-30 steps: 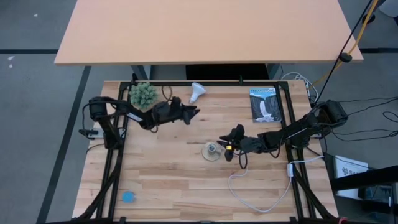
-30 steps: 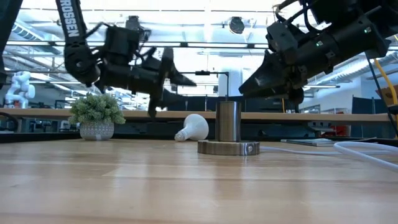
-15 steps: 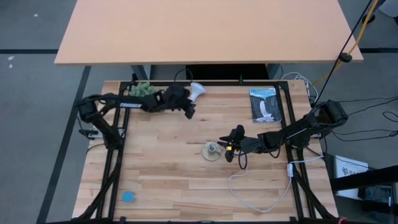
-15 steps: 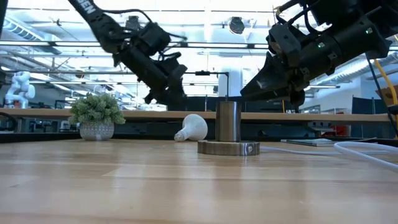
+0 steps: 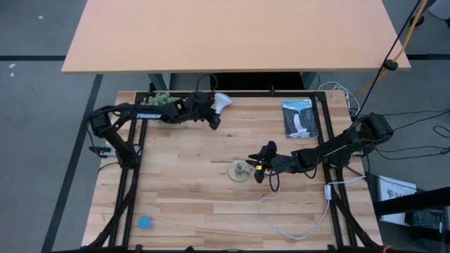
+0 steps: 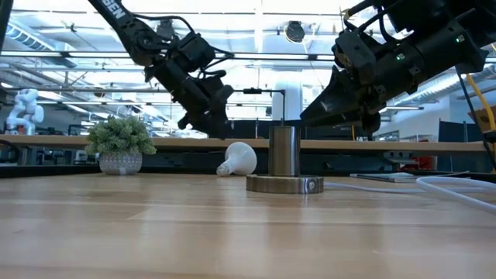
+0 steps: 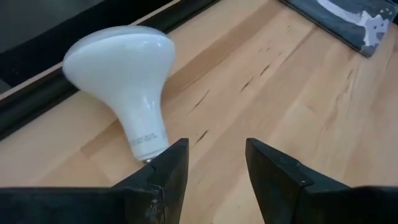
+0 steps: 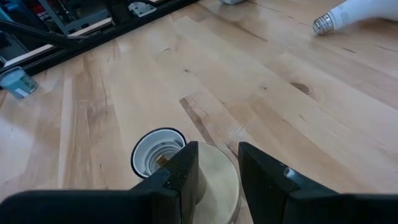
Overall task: Screw lightbulb
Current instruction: Insert the white light bulb into the gold lamp
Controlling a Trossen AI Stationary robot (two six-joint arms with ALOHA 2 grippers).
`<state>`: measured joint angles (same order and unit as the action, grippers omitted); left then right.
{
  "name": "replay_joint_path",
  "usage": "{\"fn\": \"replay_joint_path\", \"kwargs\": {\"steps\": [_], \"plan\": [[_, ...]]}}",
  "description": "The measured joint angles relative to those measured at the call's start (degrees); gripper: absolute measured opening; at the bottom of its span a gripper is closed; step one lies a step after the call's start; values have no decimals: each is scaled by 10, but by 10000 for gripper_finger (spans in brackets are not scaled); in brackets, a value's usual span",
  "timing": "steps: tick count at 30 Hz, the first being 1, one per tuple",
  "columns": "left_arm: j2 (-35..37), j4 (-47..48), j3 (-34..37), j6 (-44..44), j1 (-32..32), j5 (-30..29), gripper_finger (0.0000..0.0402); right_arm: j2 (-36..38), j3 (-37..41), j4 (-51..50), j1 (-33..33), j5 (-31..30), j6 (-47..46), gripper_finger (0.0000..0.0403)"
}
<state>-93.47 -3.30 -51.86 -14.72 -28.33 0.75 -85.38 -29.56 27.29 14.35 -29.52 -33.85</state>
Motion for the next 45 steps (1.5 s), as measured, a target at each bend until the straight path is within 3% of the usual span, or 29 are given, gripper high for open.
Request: {"fn": "replay_joint_path", "kwargs": {"steps": [21,27,45], "plan": [[0,-9,0,-4,49,0,163,0,0,0,0,0,-5,107],[0,-76,1,-89,52,0,163,0,0,0,0,0,-6,107],[0,-106,1,-121,50,-19,163,0,0,0,0,0,-5,107]]}}
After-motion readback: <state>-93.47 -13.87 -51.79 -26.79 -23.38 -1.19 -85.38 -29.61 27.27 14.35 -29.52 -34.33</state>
